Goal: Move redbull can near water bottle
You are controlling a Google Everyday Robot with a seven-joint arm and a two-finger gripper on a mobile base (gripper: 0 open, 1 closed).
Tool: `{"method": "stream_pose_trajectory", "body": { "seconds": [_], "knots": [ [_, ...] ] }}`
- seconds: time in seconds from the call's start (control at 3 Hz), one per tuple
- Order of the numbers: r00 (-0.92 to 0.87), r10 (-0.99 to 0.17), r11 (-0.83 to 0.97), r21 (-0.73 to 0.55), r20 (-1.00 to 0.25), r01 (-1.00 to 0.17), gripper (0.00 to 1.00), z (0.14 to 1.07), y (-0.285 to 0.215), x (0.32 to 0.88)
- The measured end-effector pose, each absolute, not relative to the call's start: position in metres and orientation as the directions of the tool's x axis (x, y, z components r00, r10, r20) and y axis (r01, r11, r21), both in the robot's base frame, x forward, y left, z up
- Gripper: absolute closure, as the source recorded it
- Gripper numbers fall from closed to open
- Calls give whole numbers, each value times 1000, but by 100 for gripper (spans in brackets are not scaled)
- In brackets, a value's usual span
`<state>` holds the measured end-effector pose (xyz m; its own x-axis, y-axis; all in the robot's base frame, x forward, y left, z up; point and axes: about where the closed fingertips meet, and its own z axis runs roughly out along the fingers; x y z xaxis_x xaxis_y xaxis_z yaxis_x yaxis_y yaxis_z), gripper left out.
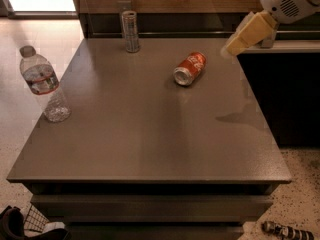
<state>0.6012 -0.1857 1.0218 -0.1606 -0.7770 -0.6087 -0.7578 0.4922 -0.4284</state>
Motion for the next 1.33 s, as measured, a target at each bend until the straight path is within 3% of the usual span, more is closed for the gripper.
{"method": "stream_pose_trajectory", "body": {
  "seconds": [0.33, 1.0, 1.33],
  "knots": [
    [-75, -584, 554, -329, -809, -765, 0, 1021, -129, 662],
    [-12, -319, 587, -187, -948, -788, 0, 1008, -66, 710],
    [-12, -319, 586, -187, -948, -788, 0, 1008, -66, 710]
  ]
}}
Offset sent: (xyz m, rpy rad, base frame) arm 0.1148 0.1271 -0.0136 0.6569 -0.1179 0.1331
